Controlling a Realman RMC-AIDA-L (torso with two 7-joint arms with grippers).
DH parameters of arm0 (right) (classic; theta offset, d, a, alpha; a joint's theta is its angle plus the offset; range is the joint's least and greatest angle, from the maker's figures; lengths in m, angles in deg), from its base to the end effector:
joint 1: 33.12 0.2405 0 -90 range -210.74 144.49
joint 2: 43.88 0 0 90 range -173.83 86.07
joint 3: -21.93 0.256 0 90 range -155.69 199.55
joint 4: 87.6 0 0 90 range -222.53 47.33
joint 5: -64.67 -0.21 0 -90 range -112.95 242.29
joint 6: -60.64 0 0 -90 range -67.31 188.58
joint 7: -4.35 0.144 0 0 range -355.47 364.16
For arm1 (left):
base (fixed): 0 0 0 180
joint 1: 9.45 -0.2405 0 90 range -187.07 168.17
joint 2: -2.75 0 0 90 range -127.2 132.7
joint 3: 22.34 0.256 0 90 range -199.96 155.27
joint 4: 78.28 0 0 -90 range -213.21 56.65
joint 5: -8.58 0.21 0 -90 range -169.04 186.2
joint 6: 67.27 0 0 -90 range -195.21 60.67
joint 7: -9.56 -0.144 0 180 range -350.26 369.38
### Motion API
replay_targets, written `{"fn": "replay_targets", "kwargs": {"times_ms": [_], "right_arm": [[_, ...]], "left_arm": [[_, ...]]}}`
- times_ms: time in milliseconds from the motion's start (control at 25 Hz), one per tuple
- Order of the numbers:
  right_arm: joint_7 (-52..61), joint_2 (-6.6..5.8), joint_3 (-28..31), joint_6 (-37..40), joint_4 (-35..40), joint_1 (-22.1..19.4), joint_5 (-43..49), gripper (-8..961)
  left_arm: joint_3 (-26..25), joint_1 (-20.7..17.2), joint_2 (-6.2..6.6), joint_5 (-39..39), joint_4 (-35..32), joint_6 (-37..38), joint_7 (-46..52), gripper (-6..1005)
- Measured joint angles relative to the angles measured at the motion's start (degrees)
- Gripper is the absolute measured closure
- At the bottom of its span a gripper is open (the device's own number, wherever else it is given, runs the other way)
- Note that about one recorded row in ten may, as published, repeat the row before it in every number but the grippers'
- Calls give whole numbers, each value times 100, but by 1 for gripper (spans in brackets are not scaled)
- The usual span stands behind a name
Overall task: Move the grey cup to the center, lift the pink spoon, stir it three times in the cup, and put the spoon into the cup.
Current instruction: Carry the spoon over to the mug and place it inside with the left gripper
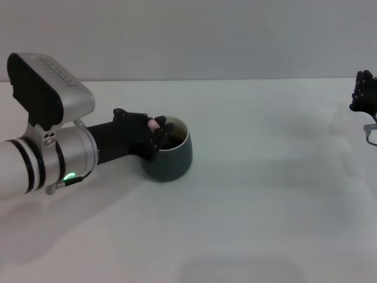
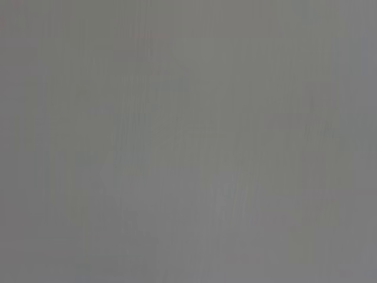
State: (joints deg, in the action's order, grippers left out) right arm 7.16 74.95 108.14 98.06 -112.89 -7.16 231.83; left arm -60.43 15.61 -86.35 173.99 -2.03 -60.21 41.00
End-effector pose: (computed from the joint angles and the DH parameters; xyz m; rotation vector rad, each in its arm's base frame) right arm 0.3114 0.3924 -0.0023 -1.6570 0.5651 0.4630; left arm -0.2045 0.3357 -0.0246 -2.4230 -0.4893 -0.3821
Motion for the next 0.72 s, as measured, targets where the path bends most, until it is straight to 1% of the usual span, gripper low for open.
{"fn": "replay_targets", "kwargs": {"times_ms": [40,80,120,160,200,240,280,320,400,520,680,720], "right_arm": [[0,0,-1,0,-1,-3,0,903],[0,0,-1,0,-2,-5,0,903],[0,0,-1,0,-2,-5,0,903],[0,0,-1,0,-2,-5,0,903],[0,0,-1,1,-3,-7,0,903],[0,0,-1,1,-3,-10,0,903],[0,0,0,2,-3,-15,0,903],[0,0,0,2,-3,-15,0,903],[0,0,0,2,-3,-20,0,902],[0,0,1,2,-3,-27,0,902],[0,0,1,3,-3,-32,0,902],[0,0,1,3,-3,-32,0,902]], "left_arm": [[0,0,0,0,0,0,0,805],[-164,43,-203,0,-174,8,-101,804],[-164,43,-203,0,-174,8,-101,804],[-250,47,-279,0,-230,-2,-160,804],[-308,48,-322,0,-269,-8,-187,803],[-308,48,-322,0,-269,-8,-187,803],[-442,46,-404,0,-361,-19,-244,803],[-442,46,-404,0,-361,-19,-244,803],[-516,39,-453,1,-419,-28,-307,802],[-741,8,-565,0,-566,-238,-503,801],[-758,2,-572,1,-580,-259,-520,800],[-832,-62,-586,0,-626,-387,-573,800]]}}
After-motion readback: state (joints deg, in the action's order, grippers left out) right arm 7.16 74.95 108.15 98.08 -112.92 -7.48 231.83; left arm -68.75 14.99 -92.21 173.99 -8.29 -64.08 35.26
